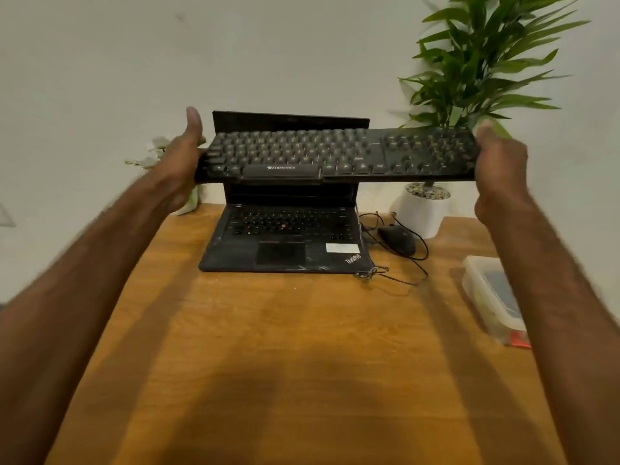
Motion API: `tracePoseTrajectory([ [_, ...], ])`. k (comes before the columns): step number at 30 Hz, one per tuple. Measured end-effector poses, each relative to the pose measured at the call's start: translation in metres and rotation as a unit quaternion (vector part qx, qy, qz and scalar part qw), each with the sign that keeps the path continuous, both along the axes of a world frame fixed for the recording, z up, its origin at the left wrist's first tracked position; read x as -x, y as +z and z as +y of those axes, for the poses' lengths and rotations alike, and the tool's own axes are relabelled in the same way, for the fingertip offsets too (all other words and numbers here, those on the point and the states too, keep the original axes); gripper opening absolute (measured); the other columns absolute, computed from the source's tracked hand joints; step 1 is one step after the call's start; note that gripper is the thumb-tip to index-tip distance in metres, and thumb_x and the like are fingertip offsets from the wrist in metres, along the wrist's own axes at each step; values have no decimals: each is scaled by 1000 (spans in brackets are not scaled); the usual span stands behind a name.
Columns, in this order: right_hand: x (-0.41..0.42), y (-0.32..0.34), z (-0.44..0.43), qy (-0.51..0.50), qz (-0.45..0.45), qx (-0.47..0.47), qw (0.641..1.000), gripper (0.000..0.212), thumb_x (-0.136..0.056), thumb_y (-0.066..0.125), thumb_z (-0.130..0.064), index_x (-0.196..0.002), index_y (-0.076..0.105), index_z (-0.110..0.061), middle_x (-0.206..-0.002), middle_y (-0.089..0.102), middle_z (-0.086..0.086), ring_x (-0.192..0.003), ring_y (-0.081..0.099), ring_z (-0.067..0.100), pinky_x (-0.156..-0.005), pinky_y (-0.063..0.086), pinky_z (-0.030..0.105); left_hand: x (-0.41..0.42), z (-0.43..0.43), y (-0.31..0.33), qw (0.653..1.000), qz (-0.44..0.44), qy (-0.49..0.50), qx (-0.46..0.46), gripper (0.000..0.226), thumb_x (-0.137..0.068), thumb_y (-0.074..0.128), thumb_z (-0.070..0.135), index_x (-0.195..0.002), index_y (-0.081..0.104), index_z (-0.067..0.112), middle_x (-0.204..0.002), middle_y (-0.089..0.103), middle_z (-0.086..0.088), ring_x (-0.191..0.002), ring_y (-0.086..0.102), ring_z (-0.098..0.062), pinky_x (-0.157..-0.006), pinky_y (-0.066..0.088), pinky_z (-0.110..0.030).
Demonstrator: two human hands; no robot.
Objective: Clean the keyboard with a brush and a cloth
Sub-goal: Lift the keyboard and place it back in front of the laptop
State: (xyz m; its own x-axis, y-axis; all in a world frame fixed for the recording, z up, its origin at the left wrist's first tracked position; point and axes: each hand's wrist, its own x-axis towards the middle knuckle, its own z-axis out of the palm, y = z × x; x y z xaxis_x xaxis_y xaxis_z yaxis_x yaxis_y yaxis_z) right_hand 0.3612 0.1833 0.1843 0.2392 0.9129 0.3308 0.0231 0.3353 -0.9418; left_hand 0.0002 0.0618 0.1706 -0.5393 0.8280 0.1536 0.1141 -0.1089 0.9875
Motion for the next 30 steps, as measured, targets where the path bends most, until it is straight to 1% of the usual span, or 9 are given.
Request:
tracePoseTrajectory([
  [3, -1, -12, 7, -5, -11, 20, 1000, 28, -99, 47, -43, -96, 61, -19, -105, 66, 1, -94, 64, 13, -63, 48, 21, -3, 5, -27, 999, -29, -7, 15, 82, -101, 23, 66, -152, 30, 2, -138, 56, -11, -110, 61, -16, -96, 49, -34],
  [9, 23, -101, 11, 23, -76, 100, 992, 77, -80, 41, -72, -128, 57, -14, -127, 61, 8, -116, 57, 28, -98, 48, 46, 16, -10, -90, 997, -24, 2, 69, 73, -101, 18, 65, -142, 45, 12, -124, 61, -6, -109, 59, -20, -106, 41, -40],
  [12, 38, -132, 7, 25, -84, 122, 989, 58, -99, 42, -52, -139, 47, -9, -135, 53, 9, -125, 50, 28, -98, 39, 31, 28, -16, -110, 995, -3, 16, 94, 80, -99, 16, 67, -155, 34, 14, -144, 52, -11, -126, 54, -26, -116, 33, -44],
  [15, 47, -163, 6, 18, -86, 116, 989, 49, -102, 43, -45, -135, 50, -10, -132, 56, 8, -123, 51, 28, -94, 38, 32, 31, -16, -127, 993, 1, 43, 110, 78, -102, 17, 63, -155, 32, 8, -151, 45, -13, -137, 44, -27, -115, 30, -41],
  [20, 53, -179, 3, 9, -105, 116, 988, 45, -102, 43, -41, -139, 45, -16, -135, 55, 7, -121, 51, 26, -87, 33, 26, 27, -12, -139, 995, -1, 40, 94, 68, -107, 17, 50, -147, 42, 0, -144, 50, -15, -112, 45, -15, -97, 33, -27],
  [23, 51, -180, -2, -2, -153, 84, 985, 48, -101, 44, -43, -140, 42, -15, -136, 53, 7, -121, 48, 22, -91, 33, 26, 17, -20, -134, 994, 11, 43, 101, 56, -108, 15, 47, -137, 49, 12, -121, 51, -2, -110, 46, -15, -97, 32, -26],
  [26, 48, -180, -31, -81, -329, -30, 941, 44, -96, 45, -53, -123, 49, -17, -122, 52, 2, -116, 45, 18, -93, 35, 31, 32, -22, -150, 991, 71, 29, 107, 70, -96, 23, 74, -121, 53, 16, -122, 62, -7, -117, 57, -26, -108, 40, -45],
  [28, 49, -180, -60, -9, -446, -59, 893, 41, -90, 44, -66, -99, 51, -26, -96, 55, -9, -91, 53, 10, -76, 45, 30, 38, -24, -159, 987, 106, 37, 115, 97, -86, 27, 87, -149, 37, 14, -145, 50, -16, -133, 48, -33, -113, 37, -53],
  [30, 52, -180, -83, 105, -535, -3, 839, 42, -83, 51, -72, -91, 49, -31, -87, 53, -12, -80, 53, 7, -66, 46, 29, 31, -24, -162, 983, 120, 60, 126, 95, -90, 27, 79, -160, 16, 17, -160, 33, -16, -142, 38, -33, -118, 30, -51],
])
